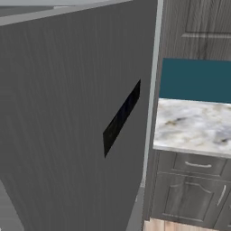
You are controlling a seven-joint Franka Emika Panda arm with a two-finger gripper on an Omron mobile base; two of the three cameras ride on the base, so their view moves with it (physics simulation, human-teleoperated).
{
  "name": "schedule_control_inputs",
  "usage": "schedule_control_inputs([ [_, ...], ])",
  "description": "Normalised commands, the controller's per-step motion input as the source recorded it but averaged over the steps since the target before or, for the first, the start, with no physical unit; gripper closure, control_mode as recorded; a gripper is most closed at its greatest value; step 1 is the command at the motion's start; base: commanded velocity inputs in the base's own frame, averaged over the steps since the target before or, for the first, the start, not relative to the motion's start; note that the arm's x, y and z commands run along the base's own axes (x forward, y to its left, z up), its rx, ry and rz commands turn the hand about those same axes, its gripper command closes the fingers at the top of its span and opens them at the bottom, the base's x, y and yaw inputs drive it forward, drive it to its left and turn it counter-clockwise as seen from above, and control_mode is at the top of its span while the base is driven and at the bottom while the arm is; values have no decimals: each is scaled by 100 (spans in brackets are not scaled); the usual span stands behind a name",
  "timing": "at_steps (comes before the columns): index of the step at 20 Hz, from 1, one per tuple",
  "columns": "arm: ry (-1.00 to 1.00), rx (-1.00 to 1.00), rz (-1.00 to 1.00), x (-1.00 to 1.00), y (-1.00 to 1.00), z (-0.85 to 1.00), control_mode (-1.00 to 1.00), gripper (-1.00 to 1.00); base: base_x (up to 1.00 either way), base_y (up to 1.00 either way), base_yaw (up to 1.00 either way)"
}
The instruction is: Place the cold items (avocado and eggplant) from the fridge in one tupperware on the dining counter. Place the warm items (kebab skewer and hot dog) in the stove area in another tupperware.
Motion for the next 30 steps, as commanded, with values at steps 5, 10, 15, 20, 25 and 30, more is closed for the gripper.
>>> schedule_control_inputs([
  [5, 0, 0, 0, 0, 0, 0, 100, 100, -63, 30, -12],
  [10, 0, 0, 0, 0, 0, 0, 100, 100, -58, 37, -25],
  [15, 0, 0, 0, 0, 0, 0, 100, 100, -41, 54, -37],
  [20, 0, 0, 0, 0, 0, 0, 100, 100, -48, 45, -37],
  [25, 0, 0, 0, 0, 0, 0, 100, 100, -95, 11, -58],
  [30, 0, 0, 0, 0, 0, 0, 100, 100, -100, 4, -70],
])
